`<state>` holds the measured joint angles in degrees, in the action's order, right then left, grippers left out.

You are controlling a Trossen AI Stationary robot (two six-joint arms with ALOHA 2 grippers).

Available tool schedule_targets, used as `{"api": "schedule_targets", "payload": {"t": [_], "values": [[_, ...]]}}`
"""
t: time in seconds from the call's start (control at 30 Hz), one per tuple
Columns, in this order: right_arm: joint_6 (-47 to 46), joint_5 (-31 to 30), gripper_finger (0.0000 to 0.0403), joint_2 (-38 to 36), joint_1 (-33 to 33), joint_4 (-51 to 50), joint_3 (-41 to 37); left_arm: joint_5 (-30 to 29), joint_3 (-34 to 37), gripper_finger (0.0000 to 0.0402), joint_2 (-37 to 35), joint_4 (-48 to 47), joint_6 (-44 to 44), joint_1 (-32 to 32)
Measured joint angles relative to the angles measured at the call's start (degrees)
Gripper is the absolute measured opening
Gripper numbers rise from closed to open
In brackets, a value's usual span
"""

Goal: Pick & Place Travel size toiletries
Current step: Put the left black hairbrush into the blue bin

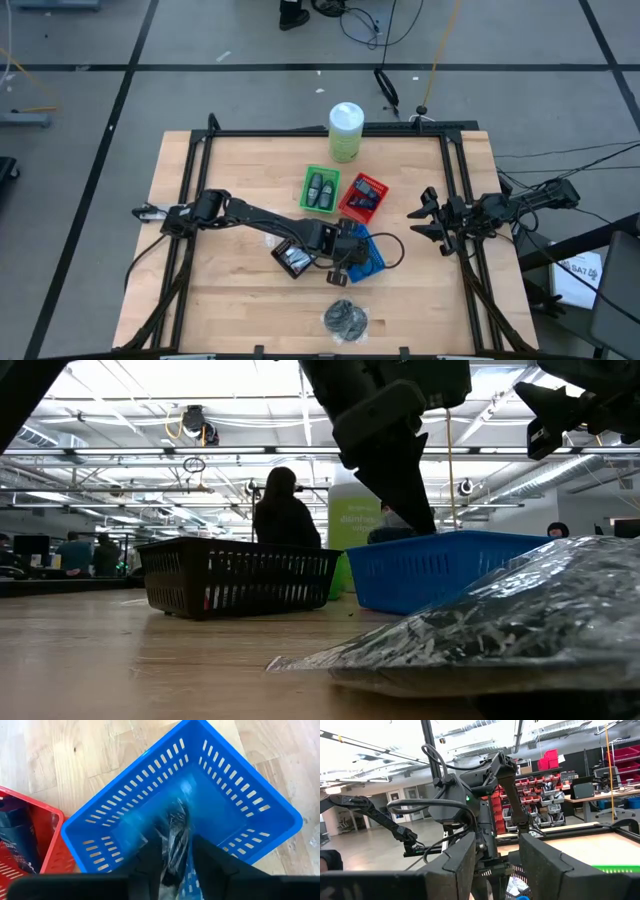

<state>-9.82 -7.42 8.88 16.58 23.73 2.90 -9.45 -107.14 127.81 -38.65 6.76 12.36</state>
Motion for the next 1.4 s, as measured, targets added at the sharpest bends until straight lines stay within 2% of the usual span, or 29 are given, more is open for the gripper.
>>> {"api": "schedule_targets", "payload": {"t": [0.23,0.43,0.8,0.97,1.2,1.4], "values": [[0.0,0.0,0.0141,0.0,0.0,0.0,0.0,0.0,0.0,0.0151,0.0,0.0,0.2,0.1],[0.0,0.0,0.0141,0.0,0.0,0.0,0.0,-1.4,-0.1,0.0174,-0.9,-0.1,0.4,0.1],[0.0,0.0,0.0141,0.2,0.0,-0.5,0.0,-4.2,-0.2,0.0173,-8.6,-0.6,-0.9,0.9],[0.0,0.0,0.0141,0.2,0.0,-0.5,0.0,-4.2,-0.2,0.0171,-13.2,-5.1,1.7,4.4],[0.0,-0.1,0.0141,0.2,0.0,0.1,0.0,-13.1,-0.2,0.0170,-14.5,-8.5,5.0,13.9],[0.0,0.0,0.0141,0.2,0.0,0.5,0.0,-21.3,-0.2,0.0162,-14.6,-0.5,3.9,19.7]]}}
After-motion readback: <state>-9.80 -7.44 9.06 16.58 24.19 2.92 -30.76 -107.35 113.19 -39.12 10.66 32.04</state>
